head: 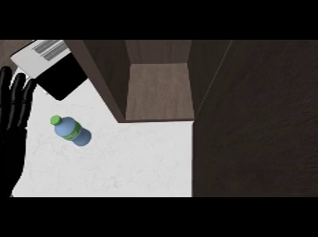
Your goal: Pick up the bottled water, place it into the cabinet and close the cabinet
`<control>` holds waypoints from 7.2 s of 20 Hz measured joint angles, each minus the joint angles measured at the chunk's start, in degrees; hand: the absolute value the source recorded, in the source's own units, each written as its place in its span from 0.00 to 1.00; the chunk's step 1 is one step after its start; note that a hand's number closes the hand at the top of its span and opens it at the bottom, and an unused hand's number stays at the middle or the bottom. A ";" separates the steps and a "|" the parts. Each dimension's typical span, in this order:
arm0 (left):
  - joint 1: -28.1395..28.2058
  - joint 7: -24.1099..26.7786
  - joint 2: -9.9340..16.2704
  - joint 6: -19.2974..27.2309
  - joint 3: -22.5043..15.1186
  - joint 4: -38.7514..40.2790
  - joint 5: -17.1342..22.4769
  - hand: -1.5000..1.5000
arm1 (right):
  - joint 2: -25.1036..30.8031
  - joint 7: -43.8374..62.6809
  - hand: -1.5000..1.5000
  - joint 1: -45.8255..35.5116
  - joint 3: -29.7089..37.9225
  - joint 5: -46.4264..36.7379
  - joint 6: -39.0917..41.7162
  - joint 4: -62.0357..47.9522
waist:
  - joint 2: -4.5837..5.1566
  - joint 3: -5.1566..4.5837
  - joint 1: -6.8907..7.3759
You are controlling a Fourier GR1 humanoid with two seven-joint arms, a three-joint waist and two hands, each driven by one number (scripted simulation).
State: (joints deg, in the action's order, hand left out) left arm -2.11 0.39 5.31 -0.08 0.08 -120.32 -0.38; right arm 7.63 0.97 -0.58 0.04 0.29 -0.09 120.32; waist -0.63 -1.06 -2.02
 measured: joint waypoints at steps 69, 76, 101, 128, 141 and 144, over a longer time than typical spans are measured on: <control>-19.56 38.62 9.69 -25.02 17.33 96.92 5.51 1.00 | 8.47 -21.26 0.00 55.42 -25.91 1.35 12.46 22.82 | 1.09 0.74 -1.03; -22.41 47.15 9.54 -17.45 15.06 100.20 0.42 1.00 | 9.09 -22.24 0.00 55.77 -26.78 0.91 11.07 22.62 | 1.08 0.88 -0.83; -16.89 50.54 -4.45 0.25 -3.19 85.17 5.61 1.00 | 13.05 -26.48 0.00 60.09 -26.16 0.68 8.27 22.55 | 0.10 1.16 0.89; -46.40 20.67 -5.30 31.05 -20.93 84.83 29.50 1.00 | 15.02 -30.85 0.00 61.79 -18.77 2.68 10.72 22.40 | 1.17 1.03 -1.18; -58.92 20.74 -4.41 45.70 -20.99 105.92 22.98 0.00 | 15.25 -32.76 0.00 61.86 -16.87 3.57 13.46 21.83 | 1.93 1.05 -2.33; -60.83 21.09 -4.82 48.62 -20.66 108.68 22.23 0.00 | 15.51 -32.99 0.00 62.17 -16.13 3.88 14.15 21.95 | 2.03 1.03 -2.45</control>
State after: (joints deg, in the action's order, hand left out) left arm -62.95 21.47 0.49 48.55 -20.58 -11.65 21.86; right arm 23.15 -32.02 61.58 -16.09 4.17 14.06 142.27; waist 1.40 -0.03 -4.46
